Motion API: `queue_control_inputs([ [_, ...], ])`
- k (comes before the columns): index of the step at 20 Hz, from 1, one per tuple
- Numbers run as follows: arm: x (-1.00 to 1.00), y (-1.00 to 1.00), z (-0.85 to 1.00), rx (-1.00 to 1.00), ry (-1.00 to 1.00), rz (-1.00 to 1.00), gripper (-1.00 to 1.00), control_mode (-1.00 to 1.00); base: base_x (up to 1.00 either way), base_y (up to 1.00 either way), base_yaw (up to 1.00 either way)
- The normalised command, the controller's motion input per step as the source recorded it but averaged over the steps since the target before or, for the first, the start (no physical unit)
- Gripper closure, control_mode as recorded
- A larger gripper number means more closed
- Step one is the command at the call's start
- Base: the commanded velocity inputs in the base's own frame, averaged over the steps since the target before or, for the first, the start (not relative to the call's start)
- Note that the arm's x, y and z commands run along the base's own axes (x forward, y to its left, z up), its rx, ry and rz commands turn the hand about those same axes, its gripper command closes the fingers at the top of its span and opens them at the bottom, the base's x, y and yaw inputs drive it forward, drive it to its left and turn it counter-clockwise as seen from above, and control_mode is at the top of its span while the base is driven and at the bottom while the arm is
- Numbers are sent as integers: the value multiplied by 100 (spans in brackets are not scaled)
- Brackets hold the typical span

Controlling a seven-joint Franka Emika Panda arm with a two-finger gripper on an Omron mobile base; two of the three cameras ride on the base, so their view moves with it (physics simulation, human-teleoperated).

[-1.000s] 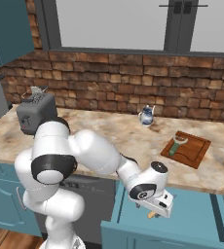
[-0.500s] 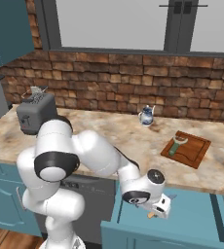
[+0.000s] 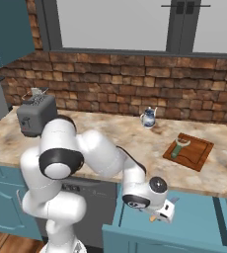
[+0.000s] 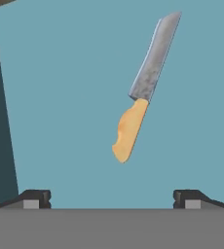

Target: Open the drawer on the right and place the cutting tools on the cutting board.

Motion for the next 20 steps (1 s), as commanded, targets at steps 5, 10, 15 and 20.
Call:
queue_control_inputs([
  [5, 15, -7, 0, 0, 0, 0, -100, -100, 0, 0, 0],
  [10, 0, 0, -11, 0, 0, 0, -100, -100, 0, 0, 0],
  [15, 0, 0, -32, 0, 0, 0, -100, -100, 0, 0, 0],
  [20, -3, 0, -19, 0, 0, 0, -100, -100, 0, 0, 0],
])
